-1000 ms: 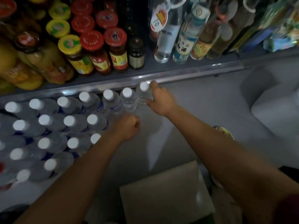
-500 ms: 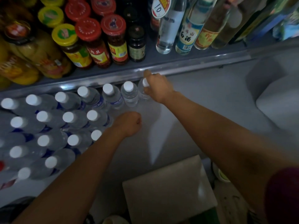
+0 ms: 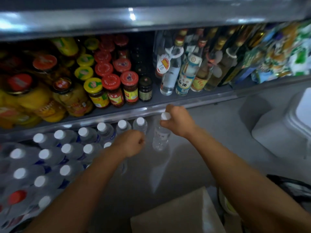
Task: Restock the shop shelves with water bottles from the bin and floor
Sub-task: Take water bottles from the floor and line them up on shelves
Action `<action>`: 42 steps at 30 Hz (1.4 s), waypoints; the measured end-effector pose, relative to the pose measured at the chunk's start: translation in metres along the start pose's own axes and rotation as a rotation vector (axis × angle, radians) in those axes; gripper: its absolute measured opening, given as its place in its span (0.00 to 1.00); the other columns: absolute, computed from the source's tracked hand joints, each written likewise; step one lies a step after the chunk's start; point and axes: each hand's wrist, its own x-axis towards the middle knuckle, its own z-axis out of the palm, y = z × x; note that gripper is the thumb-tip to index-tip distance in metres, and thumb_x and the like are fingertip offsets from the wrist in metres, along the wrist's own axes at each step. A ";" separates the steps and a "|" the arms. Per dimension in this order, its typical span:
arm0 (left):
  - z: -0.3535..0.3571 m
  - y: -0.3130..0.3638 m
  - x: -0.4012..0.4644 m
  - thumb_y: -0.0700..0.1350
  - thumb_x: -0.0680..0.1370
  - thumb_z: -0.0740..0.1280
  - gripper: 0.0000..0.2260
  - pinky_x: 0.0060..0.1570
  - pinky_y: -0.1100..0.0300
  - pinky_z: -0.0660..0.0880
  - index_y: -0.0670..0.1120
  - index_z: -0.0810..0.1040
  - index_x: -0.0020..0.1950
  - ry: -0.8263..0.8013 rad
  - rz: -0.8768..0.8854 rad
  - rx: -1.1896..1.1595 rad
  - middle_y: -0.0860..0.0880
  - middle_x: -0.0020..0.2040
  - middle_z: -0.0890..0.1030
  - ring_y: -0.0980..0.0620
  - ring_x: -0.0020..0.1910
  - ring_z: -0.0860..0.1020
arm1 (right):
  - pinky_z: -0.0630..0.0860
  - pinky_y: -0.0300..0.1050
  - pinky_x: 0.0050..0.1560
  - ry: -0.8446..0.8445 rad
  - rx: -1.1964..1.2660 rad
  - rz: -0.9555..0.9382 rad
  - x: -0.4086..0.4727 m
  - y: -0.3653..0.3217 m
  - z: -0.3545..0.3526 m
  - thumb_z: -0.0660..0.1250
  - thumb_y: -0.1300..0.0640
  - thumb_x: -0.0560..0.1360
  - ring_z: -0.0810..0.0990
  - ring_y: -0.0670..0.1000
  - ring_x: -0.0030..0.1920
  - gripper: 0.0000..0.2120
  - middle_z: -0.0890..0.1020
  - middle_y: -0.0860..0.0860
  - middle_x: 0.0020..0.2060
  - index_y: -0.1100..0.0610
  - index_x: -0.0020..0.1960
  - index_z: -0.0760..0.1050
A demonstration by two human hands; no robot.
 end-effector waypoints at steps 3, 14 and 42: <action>-0.042 0.009 -0.015 0.46 0.78 0.62 0.06 0.48 0.50 0.76 0.47 0.78 0.46 0.092 0.034 0.021 0.45 0.49 0.80 0.44 0.49 0.78 | 0.75 0.53 0.40 0.068 0.010 -0.050 -0.008 -0.023 -0.042 0.71 0.52 0.69 0.77 0.60 0.43 0.14 0.78 0.59 0.40 0.63 0.43 0.73; -0.203 0.055 -0.075 0.50 0.77 0.62 0.06 0.48 0.50 0.77 0.52 0.79 0.49 0.529 0.116 0.169 0.49 0.47 0.82 0.45 0.49 0.79 | 0.68 0.47 0.31 0.422 0.122 -0.315 -0.018 -0.124 -0.219 0.71 0.54 0.68 0.74 0.52 0.32 0.11 0.78 0.54 0.31 0.62 0.38 0.75; -0.323 0.089 -0.057 0.48 0.78 0.62 0.05 0.43 0.53 0.73 0.53 0.76 0.44 0.749 0.028 0.244 0.49 0.45 0.79 0.45 0.46 0.77 | 0.72 0.48 0.44 0.546 -0.291 -0.456 0.138 -0.194 -0.373 0.63 0.54 0.74 0.76 0.59 0.48 0.15 0.78 0.59 0.50 0.62 0.56 0.74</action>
